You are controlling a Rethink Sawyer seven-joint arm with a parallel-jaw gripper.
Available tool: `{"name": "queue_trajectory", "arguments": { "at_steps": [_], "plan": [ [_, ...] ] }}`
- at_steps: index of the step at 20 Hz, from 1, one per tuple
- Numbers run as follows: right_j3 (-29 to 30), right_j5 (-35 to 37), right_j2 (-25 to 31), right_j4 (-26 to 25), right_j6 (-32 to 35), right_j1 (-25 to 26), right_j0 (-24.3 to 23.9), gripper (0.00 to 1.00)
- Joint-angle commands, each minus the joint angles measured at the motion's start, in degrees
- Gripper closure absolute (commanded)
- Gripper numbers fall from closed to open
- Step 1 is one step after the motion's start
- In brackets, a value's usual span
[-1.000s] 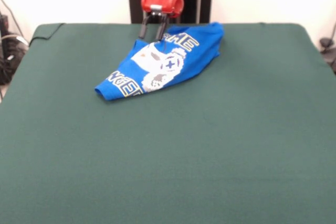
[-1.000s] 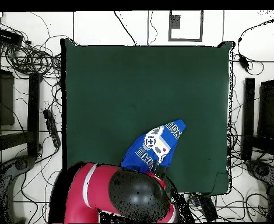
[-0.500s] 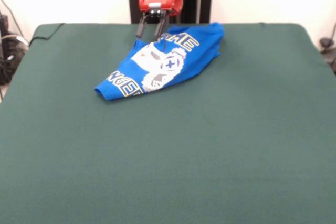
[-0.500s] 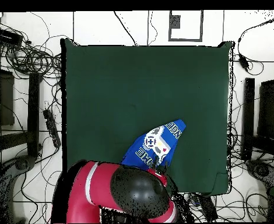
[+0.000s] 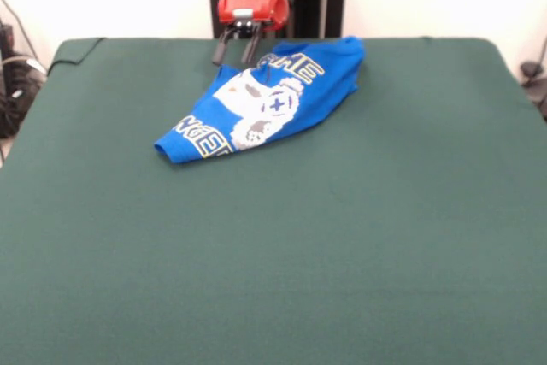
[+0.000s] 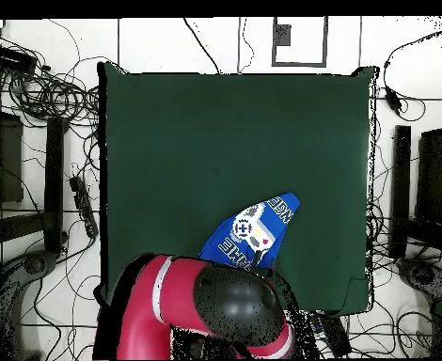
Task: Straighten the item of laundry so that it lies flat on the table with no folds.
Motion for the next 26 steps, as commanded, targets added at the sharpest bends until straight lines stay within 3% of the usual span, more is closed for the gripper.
{"name": "queue_trajectory", "arguments": {
  "at_steps": [1,13,18,26],
  "plan": [
    [-5.90,5.87,5.21,0.40,4.45,8.40,-0.83,0.00],
    [-10.72,12.30,6.52,-4.30,4.13,12.71,-1.20,0.00],
    [-8.96,12.88,6.41,-4.87,4.35,12.00,-0.91,0.00],
    [-4.12,9.10,5.59,-1.44,4.22,10.03,0.15,0.00]
  ]
}}
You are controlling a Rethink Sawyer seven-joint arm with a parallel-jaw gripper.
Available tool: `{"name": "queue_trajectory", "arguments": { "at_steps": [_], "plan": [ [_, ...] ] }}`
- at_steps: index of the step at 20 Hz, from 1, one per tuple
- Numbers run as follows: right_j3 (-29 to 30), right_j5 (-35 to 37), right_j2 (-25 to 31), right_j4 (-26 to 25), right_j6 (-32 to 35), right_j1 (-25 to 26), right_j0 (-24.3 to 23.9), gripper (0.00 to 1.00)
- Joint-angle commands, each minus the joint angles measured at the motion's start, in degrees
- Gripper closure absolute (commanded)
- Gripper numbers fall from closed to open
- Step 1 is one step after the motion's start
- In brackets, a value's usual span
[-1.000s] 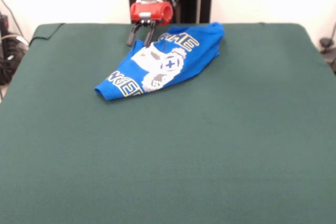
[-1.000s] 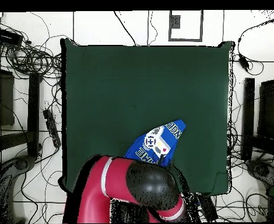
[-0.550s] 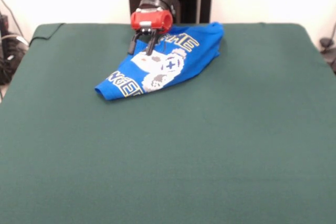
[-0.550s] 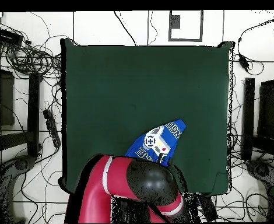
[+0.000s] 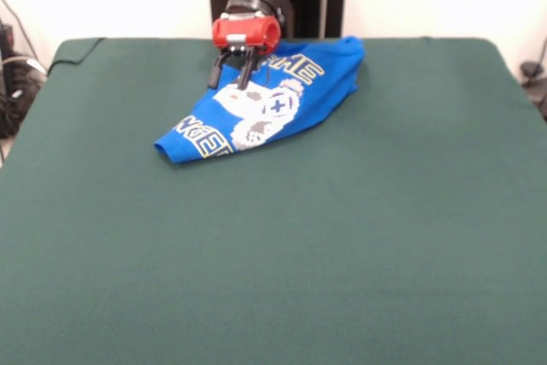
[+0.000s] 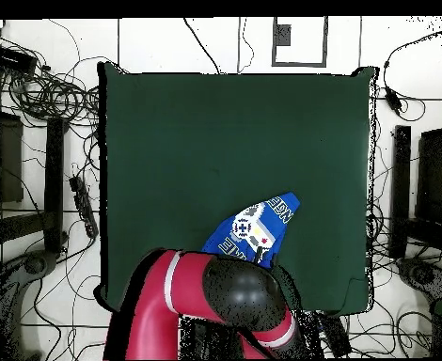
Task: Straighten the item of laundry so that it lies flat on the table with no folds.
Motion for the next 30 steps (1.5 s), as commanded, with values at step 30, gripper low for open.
{"name": "queue_trajectory", "arguments": {
  "at_steps": [30],
  "plan": [
    [4.30,6.15,5.66,2.93,4.40,4.39,1.68,0.00]
  ]
}}
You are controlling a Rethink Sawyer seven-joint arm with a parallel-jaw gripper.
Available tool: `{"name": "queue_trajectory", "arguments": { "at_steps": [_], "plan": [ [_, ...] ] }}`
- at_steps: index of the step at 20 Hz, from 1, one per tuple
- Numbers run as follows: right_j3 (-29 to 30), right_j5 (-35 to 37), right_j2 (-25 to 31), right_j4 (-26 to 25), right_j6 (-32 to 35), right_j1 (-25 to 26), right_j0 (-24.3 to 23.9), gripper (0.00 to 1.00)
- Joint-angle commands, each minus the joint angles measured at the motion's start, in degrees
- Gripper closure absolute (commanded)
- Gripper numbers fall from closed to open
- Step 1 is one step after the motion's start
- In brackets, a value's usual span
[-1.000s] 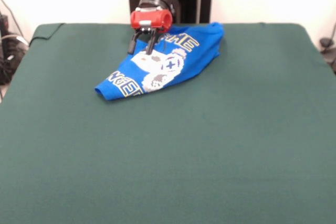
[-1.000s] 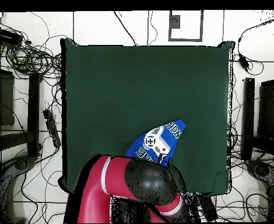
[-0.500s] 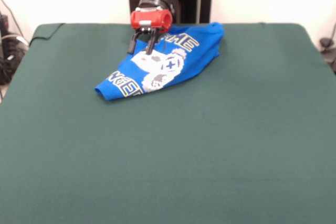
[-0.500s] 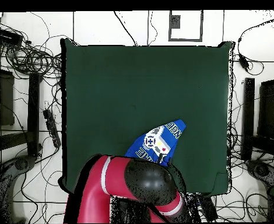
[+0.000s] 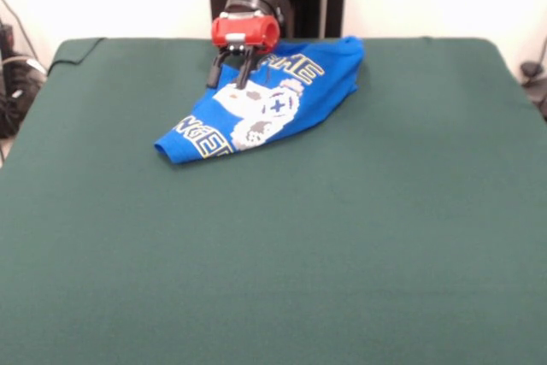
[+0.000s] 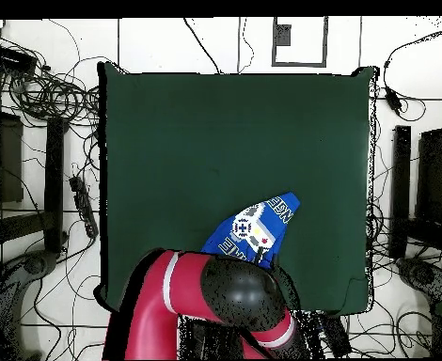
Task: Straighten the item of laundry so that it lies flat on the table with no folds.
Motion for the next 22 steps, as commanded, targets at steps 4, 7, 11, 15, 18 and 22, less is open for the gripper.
{"name": "queue_trajectory", "arguments": {
  "at_steps": [4,7,11,15,18,22],
  "plan": [
    [8.40,5.16,5.86,5.58,4.69,3.00,2.47,0.00],
    [12.14,5.39,5.22,7.11,4.87,1.08,3.79,0.00],
    [12.51,10.79,4.51,3.98,3.97,-0.36,4.18,0.00],
    [12.12,15.16,3.63,-0.50,3.09,-1.07,3.63,0.00],
    [11.33,15.37,4.66,-1.25,3.87,0.56,3.55,0.00],
    [10.62,17.08,6.93,-1.59,5.27,2.00,3.10,0.00]
  ]
}}
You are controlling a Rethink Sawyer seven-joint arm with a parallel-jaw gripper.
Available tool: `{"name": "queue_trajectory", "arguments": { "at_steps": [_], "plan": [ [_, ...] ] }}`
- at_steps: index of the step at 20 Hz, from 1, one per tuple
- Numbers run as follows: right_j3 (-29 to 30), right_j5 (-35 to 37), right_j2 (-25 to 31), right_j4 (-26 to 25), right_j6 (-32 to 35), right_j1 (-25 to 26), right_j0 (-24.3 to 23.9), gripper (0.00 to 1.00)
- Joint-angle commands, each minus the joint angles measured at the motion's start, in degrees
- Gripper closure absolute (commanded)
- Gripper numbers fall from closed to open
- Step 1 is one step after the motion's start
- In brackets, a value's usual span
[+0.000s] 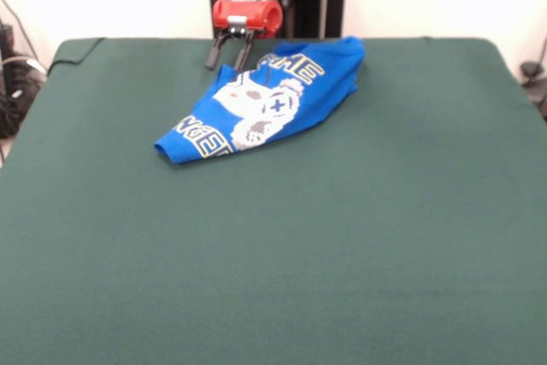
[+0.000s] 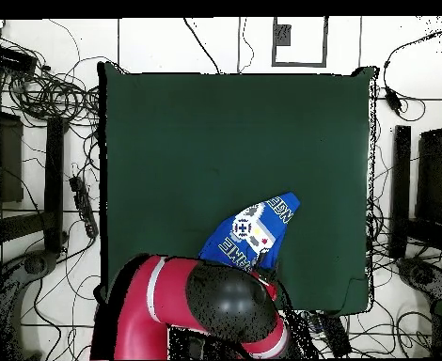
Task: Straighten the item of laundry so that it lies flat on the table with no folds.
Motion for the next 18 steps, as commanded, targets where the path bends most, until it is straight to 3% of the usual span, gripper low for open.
{"name": "queue_trajectory", "arguments": {
  "at_steps": [1,4,18],
  "plan": [
    [5.05,13.59,7.18,-3.59,5.31,6.52,0.77,0.00],
    [3.42,14.73,6.73,-5.67,4.65,7.62,0.51,0.00],
    [1.67,11.56,8.20,-1.61,6.57,11.55,-0.04,0.00]
  ]
}}
